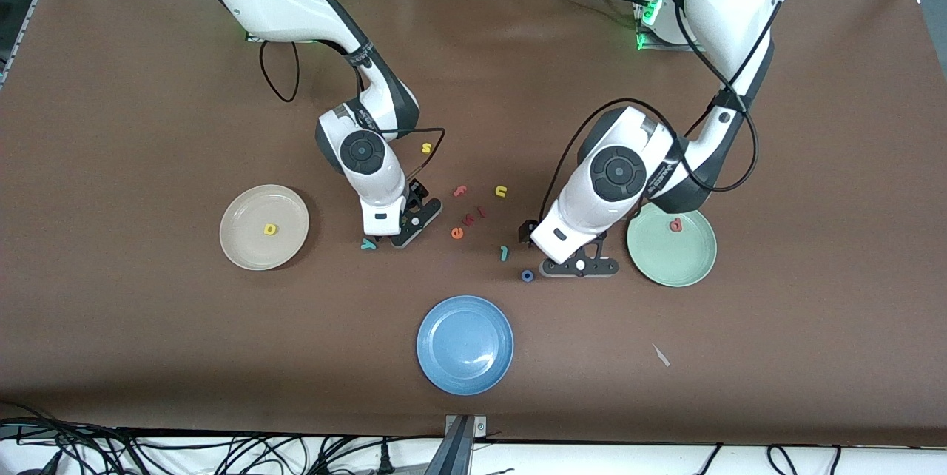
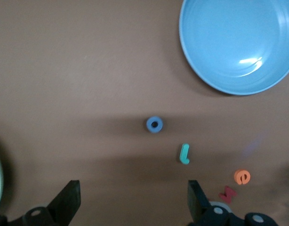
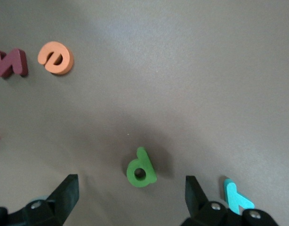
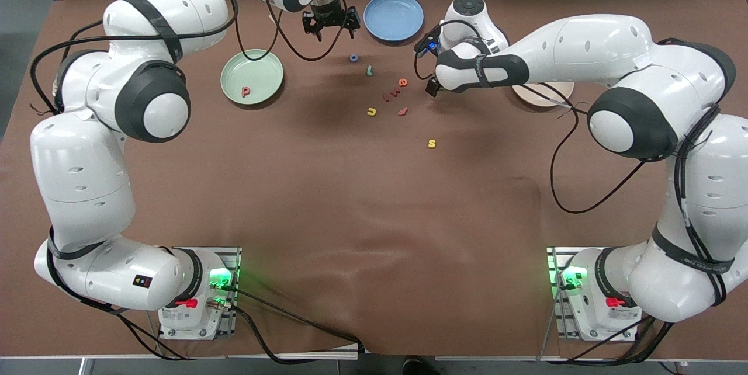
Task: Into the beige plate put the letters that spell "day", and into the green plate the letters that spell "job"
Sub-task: 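Reach the right gripper to the green letter while the left reaches letters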
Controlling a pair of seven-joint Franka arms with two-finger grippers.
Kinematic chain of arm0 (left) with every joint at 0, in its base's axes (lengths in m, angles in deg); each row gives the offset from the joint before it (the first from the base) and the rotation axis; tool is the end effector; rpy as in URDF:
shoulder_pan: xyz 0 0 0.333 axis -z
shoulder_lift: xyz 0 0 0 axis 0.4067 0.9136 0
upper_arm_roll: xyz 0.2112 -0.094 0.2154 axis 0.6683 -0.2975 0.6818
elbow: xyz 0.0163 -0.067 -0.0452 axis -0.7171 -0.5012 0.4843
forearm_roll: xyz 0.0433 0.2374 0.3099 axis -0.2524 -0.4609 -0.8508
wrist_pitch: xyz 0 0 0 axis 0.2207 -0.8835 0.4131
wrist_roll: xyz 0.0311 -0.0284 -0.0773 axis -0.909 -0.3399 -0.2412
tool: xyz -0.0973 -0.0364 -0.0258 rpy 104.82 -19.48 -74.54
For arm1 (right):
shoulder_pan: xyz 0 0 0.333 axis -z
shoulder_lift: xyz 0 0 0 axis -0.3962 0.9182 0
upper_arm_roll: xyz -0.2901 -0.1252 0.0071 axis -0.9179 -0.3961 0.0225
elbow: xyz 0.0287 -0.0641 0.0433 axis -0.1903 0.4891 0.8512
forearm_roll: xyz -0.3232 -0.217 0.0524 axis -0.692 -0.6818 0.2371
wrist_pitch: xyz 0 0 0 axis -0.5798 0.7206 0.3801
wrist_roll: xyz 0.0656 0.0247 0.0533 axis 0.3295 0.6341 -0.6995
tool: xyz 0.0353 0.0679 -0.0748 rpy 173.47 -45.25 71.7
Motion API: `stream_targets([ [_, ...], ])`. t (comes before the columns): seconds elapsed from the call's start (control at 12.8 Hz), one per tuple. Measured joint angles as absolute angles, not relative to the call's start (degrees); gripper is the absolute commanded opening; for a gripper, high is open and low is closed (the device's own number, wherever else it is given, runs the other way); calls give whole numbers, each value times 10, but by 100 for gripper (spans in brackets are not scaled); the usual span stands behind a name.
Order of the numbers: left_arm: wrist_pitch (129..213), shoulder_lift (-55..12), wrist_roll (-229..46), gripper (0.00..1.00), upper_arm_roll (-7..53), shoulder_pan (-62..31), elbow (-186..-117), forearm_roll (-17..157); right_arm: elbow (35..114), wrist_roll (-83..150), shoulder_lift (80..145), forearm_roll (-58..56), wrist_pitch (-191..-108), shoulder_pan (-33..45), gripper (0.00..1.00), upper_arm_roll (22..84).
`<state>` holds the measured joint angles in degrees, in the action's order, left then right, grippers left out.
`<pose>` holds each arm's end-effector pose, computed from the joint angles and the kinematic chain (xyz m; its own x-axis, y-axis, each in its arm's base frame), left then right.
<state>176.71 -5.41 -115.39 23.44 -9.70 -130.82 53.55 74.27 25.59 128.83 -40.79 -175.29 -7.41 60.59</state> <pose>0.6531 -0.3463 0.3086 0.9996 -0.0132 0.0248 -0.0162 -0.9924 0.1217 0.5668 0.3649 0.1837 0.6760 0.7359 0.0372 0.7360 -0.6768 0.0139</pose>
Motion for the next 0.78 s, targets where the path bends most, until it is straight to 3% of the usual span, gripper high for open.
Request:
stream_targets([
  [0.23, 1803, -23, -1065, 99, 244, -99, -1287, 536, 743, 237, 1291, -408, -1754, -74, 91, 605],
  [0.47, 1810, 5, -1022, 87, 249, -90, -1268, 532, 743, 224, 1294, -408, -1754, -74, 81, 604],
  [0.55, 1813, 12, -1016, 76, 259, -80, -1266, 527, 743, 221, 1295, -408, -1754, -74, 79, 604],
  [0.78, 1860, 34, -1014, 73, 272, -58, -1264, 496, 742, 217, 1296, -408, -1755, -74, 72, 604],
])
